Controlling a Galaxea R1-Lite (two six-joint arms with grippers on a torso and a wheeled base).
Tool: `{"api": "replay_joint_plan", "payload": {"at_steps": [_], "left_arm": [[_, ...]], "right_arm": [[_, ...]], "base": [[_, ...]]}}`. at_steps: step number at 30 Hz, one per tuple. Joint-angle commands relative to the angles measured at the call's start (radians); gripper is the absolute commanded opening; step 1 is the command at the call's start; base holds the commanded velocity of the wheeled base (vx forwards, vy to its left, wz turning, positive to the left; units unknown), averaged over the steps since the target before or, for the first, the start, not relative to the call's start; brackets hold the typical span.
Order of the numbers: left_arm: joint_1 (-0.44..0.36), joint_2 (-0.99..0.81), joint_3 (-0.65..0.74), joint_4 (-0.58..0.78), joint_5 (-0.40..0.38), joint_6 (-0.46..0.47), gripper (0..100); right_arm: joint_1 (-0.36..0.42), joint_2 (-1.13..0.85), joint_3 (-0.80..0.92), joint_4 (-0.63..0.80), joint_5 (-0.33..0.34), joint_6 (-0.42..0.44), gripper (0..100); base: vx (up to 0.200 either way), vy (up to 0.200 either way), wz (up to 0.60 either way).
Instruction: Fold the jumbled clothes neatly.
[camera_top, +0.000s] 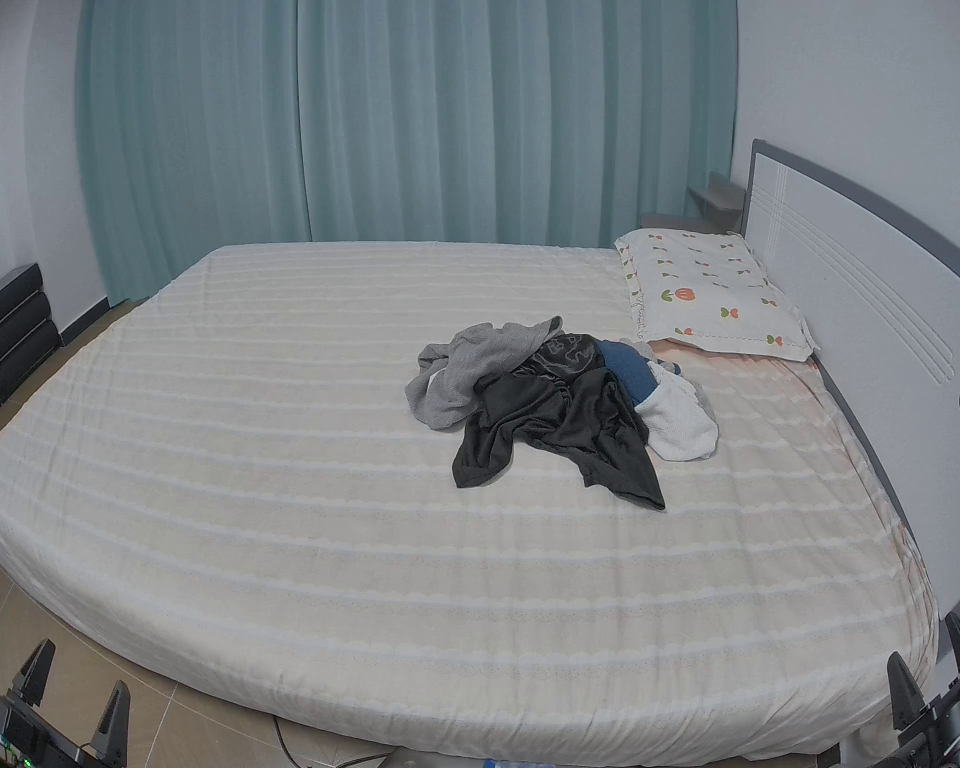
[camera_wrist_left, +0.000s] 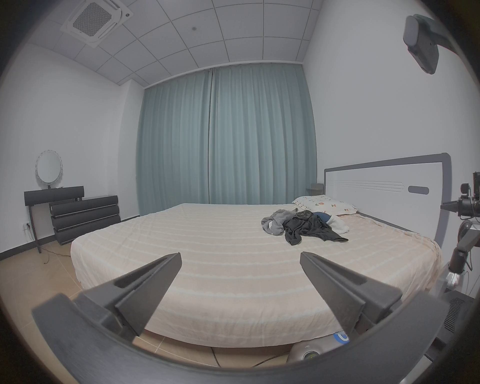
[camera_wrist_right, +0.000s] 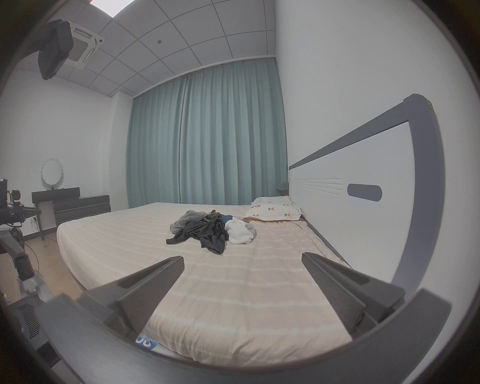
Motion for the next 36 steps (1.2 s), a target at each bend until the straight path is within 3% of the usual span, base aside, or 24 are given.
{"api": "replay_joint_plan", "payload": {"at_steps": [1,4,7,10,13,21,23,27,30,32,36], "left_arm": [[0.0,-0.017,0.013,0.001,0.002,0.006,100],[0.0,-0.017,0.013,0.001,0.004,0.006,100],[0.0,-0.017,0.013,0.001,-0.001,-0.002,100],[0.0,-0.017,0.013,-0.001,-0.003,0.0,100],[-0.002,-0.017,0.013,0.001,-0.003,0.0,100],[-0.002,-0.017,0.013,-0.001,-0.001,0.005,100],[0.0,-0.017,0.013,-0.001,0.001,0.005,100],[0.0,-0.017,0.013,-0.001,0.002,0.005,100],[0.0,-0.017,0.013,-0.001,0.002,0.005,100],[0.0,-0.017,0.013,-0.001,0.004,0.005,100],[-0.002,-0.017,0.013,-0.001,0.005,0.001,100]], "right_arm": [[0.005,-0.009,-0.047,-0.038,0.014,0.018,100],[0.025,0.094,-0.208,-0.005,0.048,0.044,100],[0.043,0.173,-0.212,0.066,0.077,-0.014,100],[0.058,0.299,-0.225,0.065,0.1,-0.008,100],[0.067,0.609,-0.311,-0.005,0.115,0.084,100],[0.126,1.21,-0.426,-0.25,0.12,0.152,100],[0.13,1.284,-0.446,-0.293,0.114,0.159,100],[0.144,1.657,-0.581,-0.462,0.089,0.214,100],[0.161,1.787,-0.65,-0.503,0.065,0.257,100],[0.179,1.957,-0.768,-0.554,0.011,0.334,100],[0.199,2.135,-0.941,-0.561,-0.047,0.369,100]], "base": [[0.0,0.0,0.0],[0.0,0.0,0.0],[0.0,0.0,0.0],[0.0,0.0,0.0],[0.0,0.0,0.0],[0.0,0.0,0.0],[0.0,0.0,0.0],[0.0,0.0,0.0],[0.0,0.0,0.0],[0.0,0.0,0.0],[0.0,0.0,0.0]]}}
